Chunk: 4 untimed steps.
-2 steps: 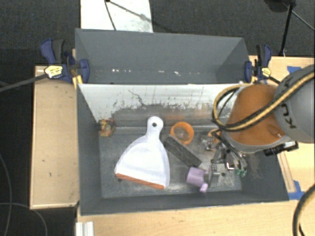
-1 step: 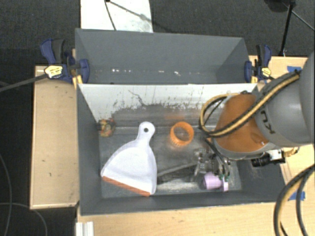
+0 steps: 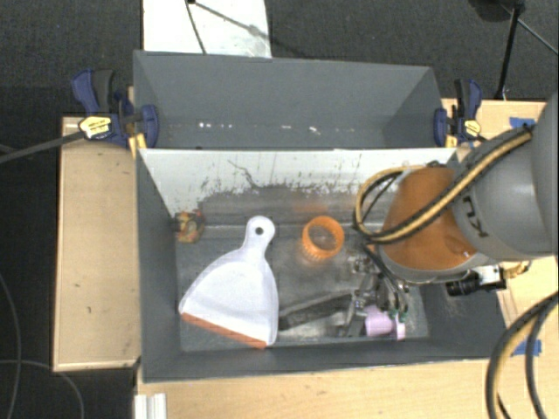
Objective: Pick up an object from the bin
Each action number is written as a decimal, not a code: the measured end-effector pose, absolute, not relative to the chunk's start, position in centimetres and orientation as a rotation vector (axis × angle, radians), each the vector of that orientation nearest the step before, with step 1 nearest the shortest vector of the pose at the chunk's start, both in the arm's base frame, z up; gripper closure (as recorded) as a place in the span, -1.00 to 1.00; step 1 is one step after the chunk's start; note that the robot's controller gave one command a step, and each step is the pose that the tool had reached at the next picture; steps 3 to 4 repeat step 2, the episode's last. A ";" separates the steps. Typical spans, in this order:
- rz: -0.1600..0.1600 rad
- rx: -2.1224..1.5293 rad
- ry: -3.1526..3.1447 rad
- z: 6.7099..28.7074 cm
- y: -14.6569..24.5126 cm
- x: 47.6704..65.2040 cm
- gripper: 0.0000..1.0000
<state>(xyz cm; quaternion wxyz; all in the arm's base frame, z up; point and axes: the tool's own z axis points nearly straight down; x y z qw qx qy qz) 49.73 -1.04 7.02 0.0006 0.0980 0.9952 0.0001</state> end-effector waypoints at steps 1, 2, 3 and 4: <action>0.000 0.305 3.126 7.0 -1.0 49.7 1.00; 0.000 0.303 3.126 7.0 -1.0 49.7 1.00; 0.000 0.303 3.126 7.0 -1.0 49.7 1.00; 0.000 0.303 3.126 7.0 -1.0 49.7 1.00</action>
Offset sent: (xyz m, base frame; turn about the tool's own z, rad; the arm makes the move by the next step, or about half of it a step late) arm 0.0000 0.0000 0.0000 0.0000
